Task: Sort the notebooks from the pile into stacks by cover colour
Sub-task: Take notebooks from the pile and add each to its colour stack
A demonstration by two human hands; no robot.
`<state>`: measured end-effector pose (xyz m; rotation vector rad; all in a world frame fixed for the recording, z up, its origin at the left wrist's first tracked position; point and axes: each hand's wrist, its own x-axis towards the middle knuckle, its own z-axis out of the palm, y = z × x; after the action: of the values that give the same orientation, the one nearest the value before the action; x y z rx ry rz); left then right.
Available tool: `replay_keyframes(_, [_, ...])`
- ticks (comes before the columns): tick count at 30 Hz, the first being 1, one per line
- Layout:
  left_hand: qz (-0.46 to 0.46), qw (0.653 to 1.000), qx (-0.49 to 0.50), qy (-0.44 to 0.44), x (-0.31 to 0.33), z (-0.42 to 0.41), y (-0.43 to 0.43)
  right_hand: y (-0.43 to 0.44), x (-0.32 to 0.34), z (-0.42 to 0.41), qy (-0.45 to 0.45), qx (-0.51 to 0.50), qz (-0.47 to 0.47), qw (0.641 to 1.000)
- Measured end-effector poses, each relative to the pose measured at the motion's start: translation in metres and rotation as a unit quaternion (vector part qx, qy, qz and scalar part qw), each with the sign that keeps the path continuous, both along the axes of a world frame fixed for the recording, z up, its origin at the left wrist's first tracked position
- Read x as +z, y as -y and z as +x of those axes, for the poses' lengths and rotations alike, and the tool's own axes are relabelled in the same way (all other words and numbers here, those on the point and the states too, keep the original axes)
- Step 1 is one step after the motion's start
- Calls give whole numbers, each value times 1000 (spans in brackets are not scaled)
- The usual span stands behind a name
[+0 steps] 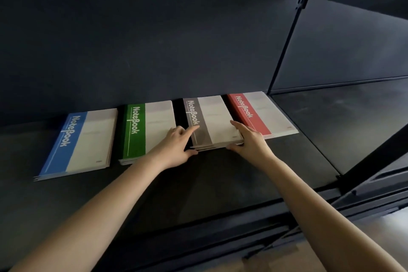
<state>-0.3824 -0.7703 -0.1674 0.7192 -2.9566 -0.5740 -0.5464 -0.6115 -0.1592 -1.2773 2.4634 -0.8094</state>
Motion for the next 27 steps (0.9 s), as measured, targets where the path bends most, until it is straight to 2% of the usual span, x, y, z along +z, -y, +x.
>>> replay_keyframes(10, [-66, 998, 17, 18, -1, -1, -4, 9, -3, 5, 12, 38, 5, 999])
replay_keyframes(19, [4, 998, 38, 45, 9, -9, -1, 12, 4, -4, 15, 21, 30, 999])
replay_keyframes(24, [-27, 998, 28, 51, 16, -6, -4, 9, -2, -1, 1, 68, 80, 994])
replay_keyframes(27, [-56, 997, 24, 53, 17, -5, -6, 7, -5, -3, -11, 65, 78, 995])
